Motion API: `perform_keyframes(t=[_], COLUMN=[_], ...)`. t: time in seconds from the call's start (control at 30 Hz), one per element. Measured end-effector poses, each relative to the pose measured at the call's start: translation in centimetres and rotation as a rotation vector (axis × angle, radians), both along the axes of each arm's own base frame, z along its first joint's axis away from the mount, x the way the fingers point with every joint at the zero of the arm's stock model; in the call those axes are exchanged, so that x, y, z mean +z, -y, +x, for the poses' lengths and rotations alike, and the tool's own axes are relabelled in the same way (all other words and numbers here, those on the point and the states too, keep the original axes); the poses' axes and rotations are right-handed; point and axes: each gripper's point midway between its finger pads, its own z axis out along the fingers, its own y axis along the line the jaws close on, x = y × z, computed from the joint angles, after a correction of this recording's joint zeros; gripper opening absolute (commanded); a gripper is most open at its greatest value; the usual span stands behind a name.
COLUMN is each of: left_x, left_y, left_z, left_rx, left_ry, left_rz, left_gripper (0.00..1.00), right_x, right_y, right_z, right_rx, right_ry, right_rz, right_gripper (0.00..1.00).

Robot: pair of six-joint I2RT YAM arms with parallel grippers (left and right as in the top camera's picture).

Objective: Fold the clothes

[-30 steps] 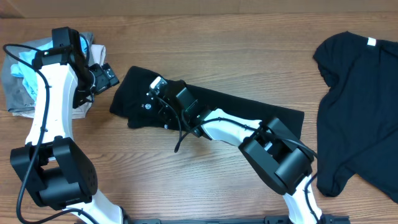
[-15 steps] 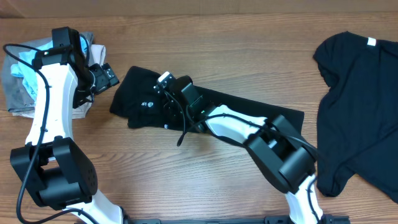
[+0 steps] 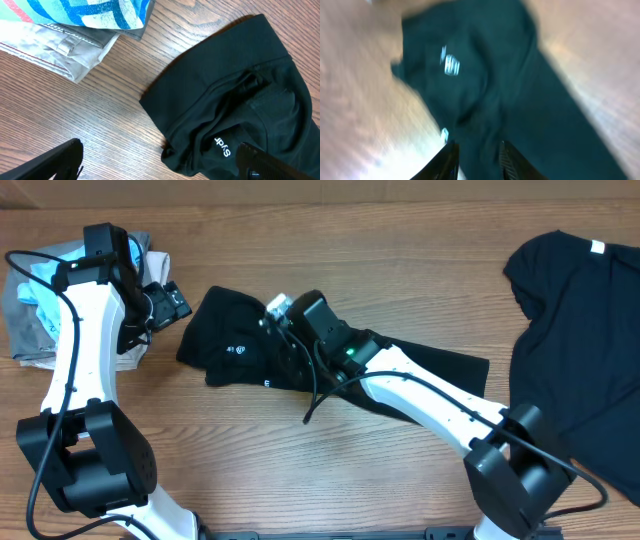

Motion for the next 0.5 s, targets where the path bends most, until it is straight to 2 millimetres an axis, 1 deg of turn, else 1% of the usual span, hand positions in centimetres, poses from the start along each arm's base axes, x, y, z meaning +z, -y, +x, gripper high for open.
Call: perform_keyframes(t=[0.07, 0.1, 0.23, 0.43, 0.5], left_x=[0.0, 0.0, 0.0, 0.0, 0.0], left_y=[0.0, 0.0, 0.0, 0.0, 0.0], left_z=[0.0, 0.0, 0.0, 0.0, 0.0], left_rx=[0.0, 0.0, 0.0, 0.0, 0.0], left_ry=[0.0, 0.0, 0.0, 0.0, 0.0], left_rz=[0.0, 0.0, 0.0, 0.0, 0.0], left_gripper=[1.0, 1.0, 1.0, 1.0, 1.0], right_x=[-1.2, -1.4, -2.7, -6.5, -7.5], right_y=[0.2, 0.2, -0.6, -1.2, -1.3], right_z=[-0.5, -0.5, 0.1, 0.6, 0.7], right_rx=[0.014, 0.015, 0.023, 0.027, 0.028], right_ry=[-0.035, -0.037, -0.03, -0.059, -0.065], right_rz=[-0.022, -0.025, -0.017, -0.036, -0.04], right_gripper=[0.31, 0.31, 0.32, 0.32, 0.32])
